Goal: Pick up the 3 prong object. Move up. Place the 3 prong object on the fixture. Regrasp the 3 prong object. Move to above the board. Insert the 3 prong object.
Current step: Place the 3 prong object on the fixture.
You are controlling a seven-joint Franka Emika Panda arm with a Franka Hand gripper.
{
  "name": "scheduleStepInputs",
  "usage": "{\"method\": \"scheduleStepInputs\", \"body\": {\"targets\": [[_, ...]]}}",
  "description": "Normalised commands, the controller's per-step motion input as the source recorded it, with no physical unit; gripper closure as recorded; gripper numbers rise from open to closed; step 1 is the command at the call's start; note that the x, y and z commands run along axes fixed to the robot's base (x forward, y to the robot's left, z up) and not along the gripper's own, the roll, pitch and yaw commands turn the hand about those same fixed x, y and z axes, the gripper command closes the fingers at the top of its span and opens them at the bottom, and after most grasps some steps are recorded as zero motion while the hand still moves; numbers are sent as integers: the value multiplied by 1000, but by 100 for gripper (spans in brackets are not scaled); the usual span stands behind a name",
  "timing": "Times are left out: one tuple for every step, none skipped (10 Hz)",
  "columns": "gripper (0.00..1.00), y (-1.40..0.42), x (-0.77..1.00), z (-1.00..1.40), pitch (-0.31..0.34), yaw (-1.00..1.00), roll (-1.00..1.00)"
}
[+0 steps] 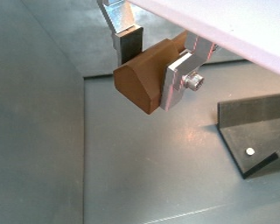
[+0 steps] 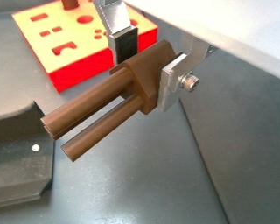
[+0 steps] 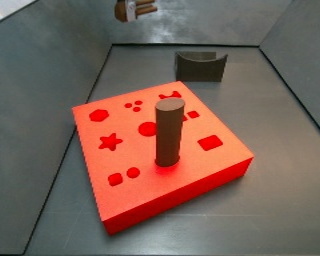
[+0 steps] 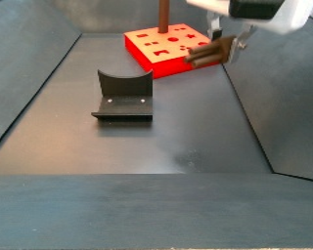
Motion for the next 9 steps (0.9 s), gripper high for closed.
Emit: {"method": "scheduleStepInputs", "body": {"targets": [[100,-7,-12,540,23,-22,-177],[100,-2,-10,416,30,-29,-175],[100,-1,-10,289,30,-34,-176],[100,-171,1000,152,-28,1000,-3],[100,-171,1000,130,-26,1000,-3],[100,-154,1000,108,-7,1000,13],[100,-146,1000,103,-1,1000,13],[100,-133,1000,90,13,1000,15],[100,-128,1000,86,19,1000,17]]}}
